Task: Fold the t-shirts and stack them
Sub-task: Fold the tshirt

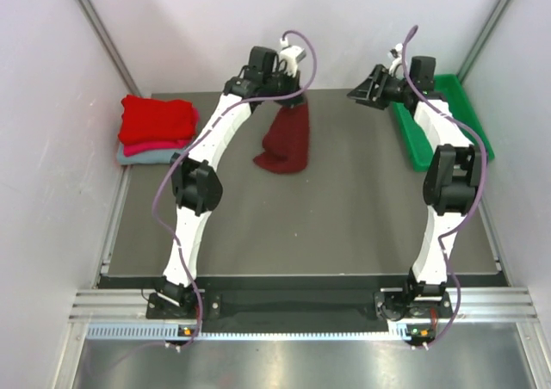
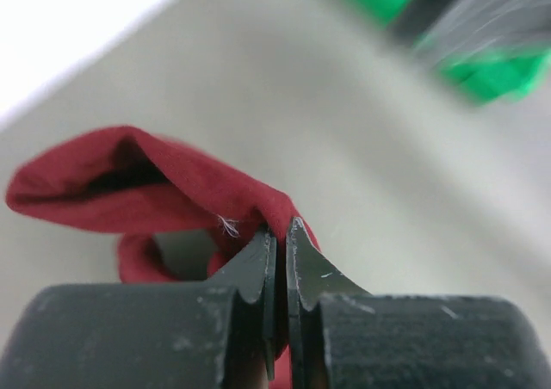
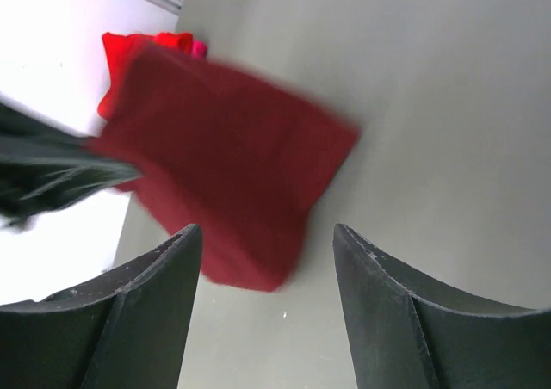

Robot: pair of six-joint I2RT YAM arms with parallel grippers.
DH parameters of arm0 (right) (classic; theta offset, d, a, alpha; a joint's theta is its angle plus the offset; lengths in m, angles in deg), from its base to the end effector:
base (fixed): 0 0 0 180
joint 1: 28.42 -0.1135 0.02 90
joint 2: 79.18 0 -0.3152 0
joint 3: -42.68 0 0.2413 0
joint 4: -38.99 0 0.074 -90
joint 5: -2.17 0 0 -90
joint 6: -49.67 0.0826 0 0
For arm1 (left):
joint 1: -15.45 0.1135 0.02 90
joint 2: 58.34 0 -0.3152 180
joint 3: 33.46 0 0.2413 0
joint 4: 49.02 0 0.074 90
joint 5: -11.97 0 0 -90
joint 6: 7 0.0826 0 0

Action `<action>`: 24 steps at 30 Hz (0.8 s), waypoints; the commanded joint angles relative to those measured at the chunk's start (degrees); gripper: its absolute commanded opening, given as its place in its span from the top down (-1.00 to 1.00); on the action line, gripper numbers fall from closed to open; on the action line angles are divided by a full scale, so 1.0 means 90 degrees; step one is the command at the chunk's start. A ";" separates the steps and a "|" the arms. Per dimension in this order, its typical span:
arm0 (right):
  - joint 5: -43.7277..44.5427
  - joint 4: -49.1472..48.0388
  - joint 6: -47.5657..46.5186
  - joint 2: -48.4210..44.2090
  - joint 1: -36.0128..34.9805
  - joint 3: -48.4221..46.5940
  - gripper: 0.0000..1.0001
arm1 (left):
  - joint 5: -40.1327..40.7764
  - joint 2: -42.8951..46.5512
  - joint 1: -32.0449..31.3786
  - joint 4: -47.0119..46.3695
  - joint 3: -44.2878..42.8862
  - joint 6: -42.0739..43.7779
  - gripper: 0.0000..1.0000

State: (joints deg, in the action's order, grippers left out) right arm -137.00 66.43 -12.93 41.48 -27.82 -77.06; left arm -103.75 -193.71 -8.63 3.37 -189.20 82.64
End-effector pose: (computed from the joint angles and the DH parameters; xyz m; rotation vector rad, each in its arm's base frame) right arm 0.5353 0.0569 0.3200 -0.0459 2.0760 1.1685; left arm 0.5298 -0.2760 0.3402 0.7037 2.0357 -0.7274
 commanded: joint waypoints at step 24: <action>0.0024 0.0143 -0.0359 -0.0682 -0.0116 0.0445 -0.28 | -0.0161 0.2414 0.0029 -0.0003 0.3925 0.0890 1.00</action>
State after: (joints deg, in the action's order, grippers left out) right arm -136.30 68.77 -15.75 39.03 -28.76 -73.32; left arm -105.45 -173.27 -8.43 -2.05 -156.17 88.12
